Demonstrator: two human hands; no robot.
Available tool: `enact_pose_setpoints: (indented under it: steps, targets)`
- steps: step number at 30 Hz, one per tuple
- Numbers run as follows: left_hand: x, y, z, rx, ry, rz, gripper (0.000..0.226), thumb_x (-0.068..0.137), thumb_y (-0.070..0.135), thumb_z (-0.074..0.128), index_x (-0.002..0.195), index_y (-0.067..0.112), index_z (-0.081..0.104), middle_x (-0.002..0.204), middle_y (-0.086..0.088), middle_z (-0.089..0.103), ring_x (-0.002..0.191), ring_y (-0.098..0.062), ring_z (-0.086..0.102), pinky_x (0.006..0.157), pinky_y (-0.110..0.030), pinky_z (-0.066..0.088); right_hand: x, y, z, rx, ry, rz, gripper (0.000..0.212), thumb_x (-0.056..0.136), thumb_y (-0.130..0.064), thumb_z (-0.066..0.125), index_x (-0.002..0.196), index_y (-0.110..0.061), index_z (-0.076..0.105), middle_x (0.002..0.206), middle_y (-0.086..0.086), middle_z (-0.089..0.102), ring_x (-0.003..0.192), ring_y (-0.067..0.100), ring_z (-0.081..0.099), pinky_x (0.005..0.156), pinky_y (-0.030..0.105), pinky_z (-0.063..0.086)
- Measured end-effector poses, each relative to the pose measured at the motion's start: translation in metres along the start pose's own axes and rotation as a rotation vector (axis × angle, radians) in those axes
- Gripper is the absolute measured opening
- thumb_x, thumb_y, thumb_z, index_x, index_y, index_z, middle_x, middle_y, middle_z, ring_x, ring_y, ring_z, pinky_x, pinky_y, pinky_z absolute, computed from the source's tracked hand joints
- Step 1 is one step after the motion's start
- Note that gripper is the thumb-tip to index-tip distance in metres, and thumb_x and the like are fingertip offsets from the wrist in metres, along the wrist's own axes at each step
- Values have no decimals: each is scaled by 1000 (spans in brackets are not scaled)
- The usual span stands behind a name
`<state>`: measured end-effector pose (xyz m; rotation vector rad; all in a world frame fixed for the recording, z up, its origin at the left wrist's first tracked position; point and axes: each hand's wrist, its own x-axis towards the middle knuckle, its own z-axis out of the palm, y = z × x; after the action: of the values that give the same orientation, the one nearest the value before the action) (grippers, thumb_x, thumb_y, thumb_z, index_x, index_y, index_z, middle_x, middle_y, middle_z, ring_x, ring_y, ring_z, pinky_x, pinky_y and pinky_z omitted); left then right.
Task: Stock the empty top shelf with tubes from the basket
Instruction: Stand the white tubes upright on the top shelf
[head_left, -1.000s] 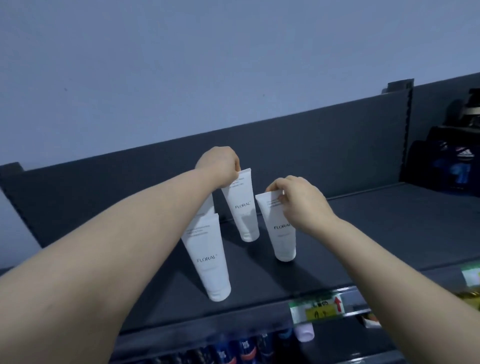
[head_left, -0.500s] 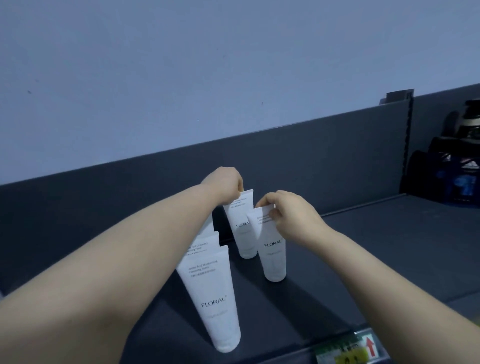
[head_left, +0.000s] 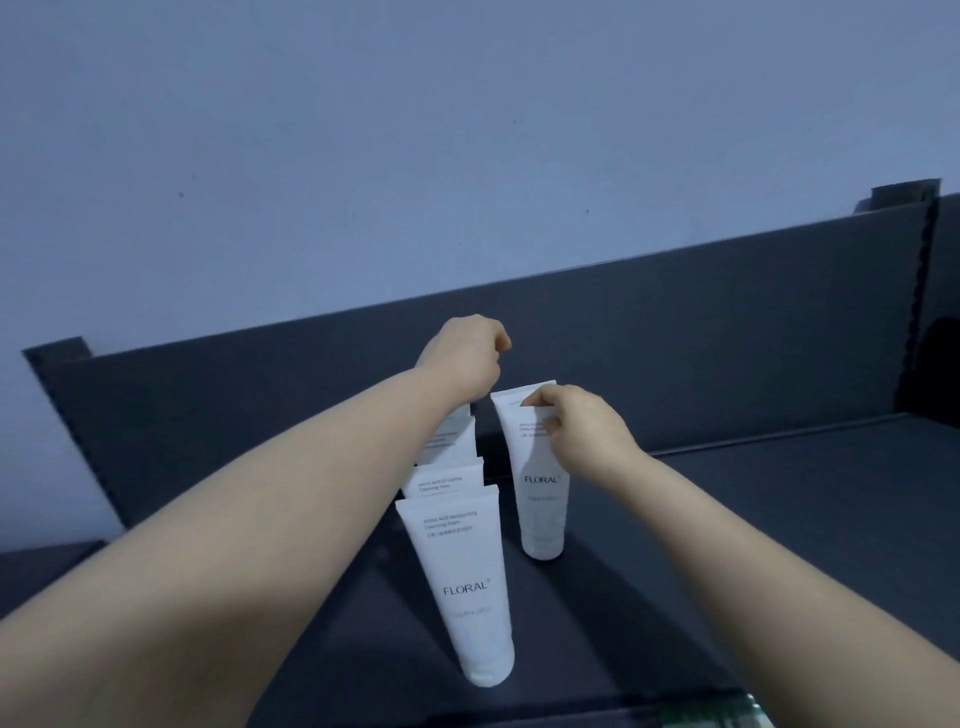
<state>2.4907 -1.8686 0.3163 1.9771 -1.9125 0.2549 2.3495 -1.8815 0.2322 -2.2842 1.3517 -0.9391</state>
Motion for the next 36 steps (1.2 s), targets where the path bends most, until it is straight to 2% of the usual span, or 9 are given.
enact_pose_setpoints:
  steps: [2, 4, 6, 15, 23, 27, 30, 32, 36]
  targets:
    - [-10, 4, -1, -1, 2, -15, 38, 94, 2, 44, 125, 19, 59, 127, -1, 59, 113, -22, 57, 92, -38, 52, 2, 2, 2, -47, -11, -26, 46, 86, 1, 38, 119, -27, 55, 112, -1, 53, 111, 23, 48, 84, 39, 47]
    - [-23, 11, -2, -10, 16, -32, 36, 96, 7, 44, 126, 21, 58, 127, 1, 60, 112, -20, 58, 91, -38, 51, 1, 2, -1, -93, -37, -58, 49, 88, -2, 39, 128, -27, 49, 127, 1, 49, 122, 25, 40, 93, 42, 42]
    - [-36, 19, -5, -10, 41, -42, 34, 98, 11, 43, 127, 21, 56, 128, 2, 59, 111, -19, 58, 90, -37, 51, -4, 1, -8, -92, -15, -80, 47, 90, -7, 41, 132, -27, 46, 136, 2, 44, 127, 26, 36, 96, 45, 40]
    - [-110, 52, -44, 32, 79, -15, 37, 97, 10, 43, 132, 21, 52, 131, 1, 57, 118, -19, 54, 90, -34, 48, -75, -6, -48, -269, 115, -104, 50, 89, -7, 45, 136, -25, 42, 139, 2, 42, 127, 27, 36, 90, 40, 34]
    - [-222, 81, -27, 32, -88, 39, 39, 96, 18, 46, 134, 22, 51, 139, -3, 52, 124, -22, 51, 95, -36, 47, -205, -2, -56, -432, 23, -43, 48, 90, -12, 47, 136, -26, 40, 139, 2, 41, 128, 28, 35, 97, 44, 35]
    - [-280, 98, -6, 17, -171, 57, 38, 96, 21, 51, 134, 20, 52, 135, -6, 55, 122, -26, 52, 95, -36, 47, -274, 7, -61, -505, -70, 0, 56, 86, -7, 48, 139, -24, 37, 142, 4, 37, 131, 29, 32, 98, 45, 34]
    - [-318, 111, 11, 47, -232, 101, 39, 95, 24, 54, 134, 18, 52, 135, -7, 56, 123, -28, 52, 97, -38, 47, -319, 21, -67, -520, -115, 33, 52, 87, -14, 54, 136, -24, 41, 140, 5, 40, 131, 29, 33, 99, 45, 35]
    - [-338, 118, 23, 41, -283, 117, 39, 94, 26, 56, 133, 17, 53, 133, -8, 57, 121, -29, 52, 95, -38, 48, -343, 31, -71, -531, -135, 54, 47, 87, -21, 56, 132, -24, 44, 136, 5, 42, 130, 30, 35, 99, 46, 36]
    - [-370, 134, 50, -26, -369, 116, 40, 92, 26, 58, 131, 17, 55, 132, -8, 58, 119, -28, 53, 90, -35, 48, -379, 59, -77, -570, -206, 112, 43, 88, -16, 51, 130, -23, 45, 134, 7, 42, 127, 31, 35, 96, 47, 36]
